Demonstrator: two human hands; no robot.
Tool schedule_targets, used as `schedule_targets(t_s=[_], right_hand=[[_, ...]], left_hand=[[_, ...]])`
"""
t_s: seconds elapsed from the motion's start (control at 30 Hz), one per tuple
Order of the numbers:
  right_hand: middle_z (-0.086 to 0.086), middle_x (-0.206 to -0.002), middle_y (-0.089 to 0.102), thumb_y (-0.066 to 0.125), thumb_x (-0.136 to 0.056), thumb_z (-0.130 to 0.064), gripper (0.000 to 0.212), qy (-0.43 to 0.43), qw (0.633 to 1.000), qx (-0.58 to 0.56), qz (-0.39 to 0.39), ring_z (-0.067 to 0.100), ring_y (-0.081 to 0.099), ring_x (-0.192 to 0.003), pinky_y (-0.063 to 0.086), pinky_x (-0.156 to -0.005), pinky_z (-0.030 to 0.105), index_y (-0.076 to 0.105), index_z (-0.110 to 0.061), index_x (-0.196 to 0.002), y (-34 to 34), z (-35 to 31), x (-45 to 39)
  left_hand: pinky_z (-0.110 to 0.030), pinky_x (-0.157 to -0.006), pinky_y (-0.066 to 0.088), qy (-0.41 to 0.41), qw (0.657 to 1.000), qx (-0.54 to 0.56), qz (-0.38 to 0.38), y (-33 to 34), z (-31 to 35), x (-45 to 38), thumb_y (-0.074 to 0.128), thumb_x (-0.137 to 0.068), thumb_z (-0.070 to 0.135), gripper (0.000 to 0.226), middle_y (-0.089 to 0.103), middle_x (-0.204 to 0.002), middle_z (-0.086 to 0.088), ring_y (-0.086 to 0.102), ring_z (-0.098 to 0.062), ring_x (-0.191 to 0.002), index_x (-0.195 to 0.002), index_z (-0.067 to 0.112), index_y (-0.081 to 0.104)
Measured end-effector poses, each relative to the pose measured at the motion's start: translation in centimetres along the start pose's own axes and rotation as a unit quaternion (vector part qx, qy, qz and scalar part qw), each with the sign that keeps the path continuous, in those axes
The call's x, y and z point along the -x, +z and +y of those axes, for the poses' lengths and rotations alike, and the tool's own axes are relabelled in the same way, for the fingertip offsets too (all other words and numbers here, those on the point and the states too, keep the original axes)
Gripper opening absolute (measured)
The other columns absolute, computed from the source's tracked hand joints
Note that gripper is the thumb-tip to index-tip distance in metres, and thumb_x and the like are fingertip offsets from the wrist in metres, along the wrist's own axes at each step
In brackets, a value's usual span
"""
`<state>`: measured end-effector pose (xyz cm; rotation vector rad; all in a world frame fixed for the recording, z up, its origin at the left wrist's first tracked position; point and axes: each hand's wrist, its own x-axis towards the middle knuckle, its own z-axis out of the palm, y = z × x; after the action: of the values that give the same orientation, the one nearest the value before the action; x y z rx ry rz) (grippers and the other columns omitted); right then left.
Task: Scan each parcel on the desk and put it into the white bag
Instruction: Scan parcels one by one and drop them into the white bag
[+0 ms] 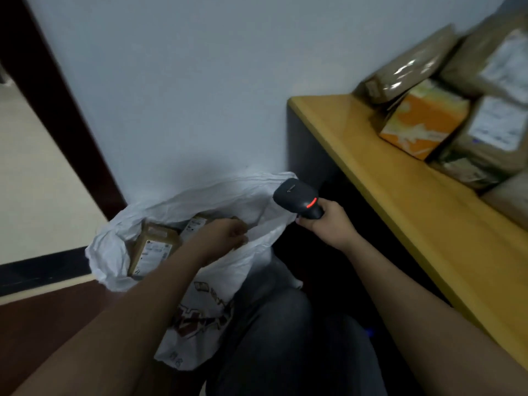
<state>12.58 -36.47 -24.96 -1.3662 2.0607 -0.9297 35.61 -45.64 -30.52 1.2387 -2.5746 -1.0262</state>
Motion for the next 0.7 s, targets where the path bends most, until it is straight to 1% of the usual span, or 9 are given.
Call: schedule_targets(t_s=[0.07, 0.1, 0.2, 0.27, 0.33, 0.43, 0.5, 0.6, 0.7], right_hand=[[0.004, -0.088, 0.072, 0.080, -0.077, -0.015, 0.021, -0.002, 0.999, 0.029, 0.042, 0.010, 0.062, -0.082, 0.048, -0.075, 0.029, 0.070, -0.009, -0.094, -2.6, -1.6, 1.3], [0.003, -0.090, 0.072, 0.079, -0.077, -0.018, 0.023, -0.001, 0.997, 0.036, 0.064, 0.014, 0.064, -0.084, 0.049, -0.077, 0.032, 0.069, -0.010, -0.096, -4.0, -2.4, 2.0], [0.003, -0.094, 0.070, 0.077, -0.081, -0.022, 0.024, 0.025, 0.991, 0.034, 0.127, 0.019, 0.063, -0.087, 0.049, -0.075, 0.035, 0.067, -0.014, -0.101, -8.4, -4.7, 4.9], [0.004, -0.092, 0.070, 0.075, -0.080, -0.024, 0.022, 0.057, 0.984, 0.018, 0.166, 0.024, 0.065, -0.084, 0.052, -0.073, 0.039, 0.066, -0.018, -0.099, -11.5, -5.8, 6.9], [0.007, -0.086, 0.069, 0.075, -0.081, -0.022, 0.020, 0.084, 0.976, -0.012, 0.199, 0.028, 0.068, -0.080, 0.054, -0.075, 0.045, 0.062, -0.020, -0.097, -14.7, -6.6, 9.0], [0.007, -0.081, 0.065, 0.072, -0.085, -0.017, 0.020, 0.117, 0.963, -0.043, 0.239, 0.022, 0.064, -0.069, 0.050, -0.066, 0.038, 0.059, -0.017, -0.101, -19.4, -7.0, 12.2], [0.007, -0.078, 0.064, 0.071, -0.085, -0.014, 0.016, 0.121, 0.951, -0.054, 0.280, 0.018, 0.060, -0.063, 0.047, -0.062, 0.034, 0.060, -0.012, -0.097, -22.1, -6.8, 13.9], [0.006, -0.071, 0.063, 0.070, -0.083, -0.014, 0.011, 0.122, 0.928, -0.052, 0.347, 0.020, 0.060, -0.063, 0.051, -0.064, 0.038, 0.059, -0.016, -0.083, -25.0, -5.9, 15.1], [0.009, -0.078, 0.067, 0.070, -0.083, -0.014, 0.011, 0.121, 0.914, -0.071, 0.381, 0.020, 0.064, -0.066, 0.055, -0.067, 0.038, 0.060, -0.017, -0.088, -27.4, -5.3, 15.0]], left_hand=[[-0.034, -0.075, 0.054, 0.022, 0.999, 0.012, 0.019, -0.9, 3.6, -1.2, 0.053, -0.096, 0.038, 0.021, 0.066, -0.092, 0.009, 0.066, -0.014, -0.079, -0.106, 0.024, 0.065], [-0.033, -0.073, 0.054, 0.035, 0.999, 0.013, 0.033, -1.3, 5.6, -1.7, 0.053, -0.096, 0.037, 0.020, 0.067, -0.094, 0.007, 0.066, -0.015, -0.079, -0.106, 0.023, 0.066], [-0.033, -0.080, 0.049, 0.105, 0.991, 0.014, 0.082, -2.5, 12.1, -2.4, 0.053, -0.096, 0.032, 0.022, 0.069, -0.101, 0.001, 0.063, -0.019, -0.094, -0.104, 0.019, 0.069], [-0.036, -0.080, 0.050, 0.136, 0.985, 0.021, 0.100, -3.2, 16.3, -2.1, 0.051, -0.097, 0.037, 0.025, 0.070, -0.097, 0.002, 0.062, -0.018, -0.093, -0.105, 0.021, 0.069], [-0.037, -0.078, 0.051, 0.157, 0.981, 0.014, 0.113, -3.7, 20.0, -2.1, 0.049, -0.097, 0.044, 0.030, 0.069, -0.098, 0.003, 0.062, -0.019, -0.094, -0.107, 0.023, 0.067], [-0.035, -0.076, 0.050, 0.192, 0.974, 0.009, 0.119, -4.1, 25.1, -1.9, 0.046, -0.098, 0.047, 0.035, 0.066, -0.105, 0.001, 0.061, -0.022, -0.097, -0.114, 0.021, 0.064], [-0.034, -0.074, 0.049, 0.214, 0.970, 0.012, 0.118, -4.0, 28.0, -2.0, 0.046, -0.098, 0.046, 0.035, 0.065, -0.107, 0.001, 0.061, -0.021, -0.097, -0.117, 0.021, 0.062], [-0.032, -0.073, 0.047, 0.228, 0.967, 0.016, 0.115, -3.7, 31.7, -2.7, 0.047, -0.098, 0.045, 0.035, 0.065, -0.110, 0.004, 0.060, -0.019, -0.100, -0.120, 0.021, 0.060], [-0.035, -0.077, 0.050, 0.227, 0.968, 0.021, 0.105, -3.6, 34.8, -4.1, 0.048, -0.098, 0.045, 0.037, 0.065, -0.109, 0.004, 0.060, -0.019, -0.097, -0.122, 0.019, 0.058]])
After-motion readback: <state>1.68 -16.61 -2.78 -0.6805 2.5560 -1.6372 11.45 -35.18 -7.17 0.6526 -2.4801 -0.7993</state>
